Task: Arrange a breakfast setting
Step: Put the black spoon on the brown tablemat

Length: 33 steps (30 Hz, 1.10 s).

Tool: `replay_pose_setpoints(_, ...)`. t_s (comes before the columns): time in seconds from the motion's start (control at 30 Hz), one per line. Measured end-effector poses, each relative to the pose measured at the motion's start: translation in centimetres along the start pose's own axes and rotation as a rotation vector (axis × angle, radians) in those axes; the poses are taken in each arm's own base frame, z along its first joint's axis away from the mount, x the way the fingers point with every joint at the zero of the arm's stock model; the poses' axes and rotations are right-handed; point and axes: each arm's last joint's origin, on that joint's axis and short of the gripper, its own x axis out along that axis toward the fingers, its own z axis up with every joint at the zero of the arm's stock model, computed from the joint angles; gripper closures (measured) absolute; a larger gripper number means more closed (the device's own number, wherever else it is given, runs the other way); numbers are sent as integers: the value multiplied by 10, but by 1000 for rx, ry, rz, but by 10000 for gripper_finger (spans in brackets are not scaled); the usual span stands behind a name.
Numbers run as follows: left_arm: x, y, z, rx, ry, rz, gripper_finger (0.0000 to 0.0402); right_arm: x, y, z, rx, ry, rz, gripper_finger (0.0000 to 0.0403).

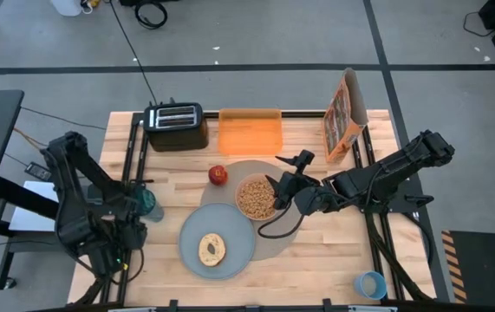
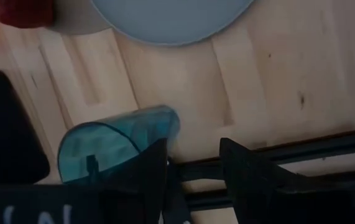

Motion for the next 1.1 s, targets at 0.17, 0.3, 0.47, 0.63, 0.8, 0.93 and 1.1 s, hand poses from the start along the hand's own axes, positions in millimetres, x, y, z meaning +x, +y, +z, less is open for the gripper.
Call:
replay_pose_setpoints(0.17,16,-1,-6,84,52,38,247,0,1,1,11,-6,24,94)
replay_pose_setpoints(0.3,25,-1,-9,137,83,62,247,0,1,2,37,-13,45,94)
replay_pose_setpoints(0.47,29,5,-4,152,89,82,247,0,2,2,51,-15,74,94)
replay_pose_setpoints(0.63,33,15,4,139,106,93,247,0,3,2,69,-14,118,94)
replay_pose_setpoints(0.8,32,23,10,43,198,-37,247,-1,5,2,90,-12,171,94)
replay_pose_setpoints(0.93,17,28,19,-78,220,-169,247,-1,5,2,92,-12,180,94)
replay_pose_setpoints(1.1,-11,29,25,-228,233,-349,247,-1,5,2,99,-12,180,94)
